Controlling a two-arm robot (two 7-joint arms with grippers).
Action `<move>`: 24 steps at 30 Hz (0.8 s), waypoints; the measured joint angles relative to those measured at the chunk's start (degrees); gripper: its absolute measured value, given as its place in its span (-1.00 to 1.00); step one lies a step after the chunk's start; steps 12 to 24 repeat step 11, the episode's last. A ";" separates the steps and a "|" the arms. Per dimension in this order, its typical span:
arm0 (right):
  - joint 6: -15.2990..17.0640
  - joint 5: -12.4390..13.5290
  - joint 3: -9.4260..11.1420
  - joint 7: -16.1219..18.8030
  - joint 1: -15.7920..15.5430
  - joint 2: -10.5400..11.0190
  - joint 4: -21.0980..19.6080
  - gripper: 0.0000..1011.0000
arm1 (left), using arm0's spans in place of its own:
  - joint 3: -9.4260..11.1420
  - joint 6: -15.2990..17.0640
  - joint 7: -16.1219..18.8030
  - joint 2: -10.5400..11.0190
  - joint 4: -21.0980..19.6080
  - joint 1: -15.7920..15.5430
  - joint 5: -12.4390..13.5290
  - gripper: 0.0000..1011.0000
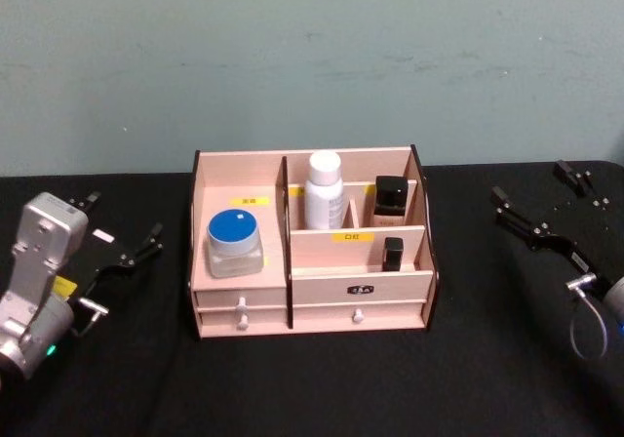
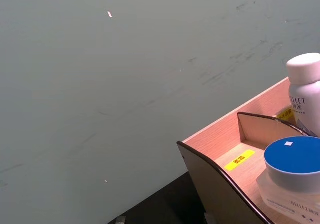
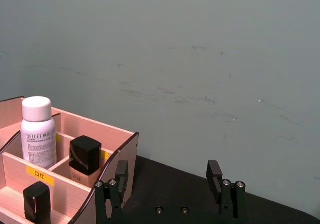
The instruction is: Pick up the facial cleanser and watermelon frost from the table and place them into the tiered storage box.
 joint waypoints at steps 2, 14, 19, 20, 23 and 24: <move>0.00 -0.01 -0.01 -0.02 -0.01 0.03 -0.05 0.98 | 0.00 0.00 0.00 0.00 0.00 0.00 0.00 1.00; -0.04 -0.05 -0.07 -0.09 -0.04 0.12 -0.31 0.98 | 0.00 0.00 0.00 0.00 0.00 0.00 0.00 1.00; -0.04 -0.05 -0.07 -0.09 -0.04 0.12 -0.31 0.98 | 0.00 0.00 0.00 0.00 0.00 0.00 0.00 1.00; -0.04 -0.05 -0.07 -0.09 -0.04 0.12 -0.31 0.98 | 0.00 0.00 0.00 0.00 0.00 0.00 0.00 1.00; -0.04 -0.05 -0.07 -0.09 -0.04 0.12 -0.31 0.98 | 0.00 0.00 0.00 0.00 0.00 0.00 0.00 1.00; -0.04 -0.05 -0.07 -0.09 -0.04 0.12 -0.31 0.98 | 0.00 0.00 0.00 0.00 0.00 0.00 0.00 1.00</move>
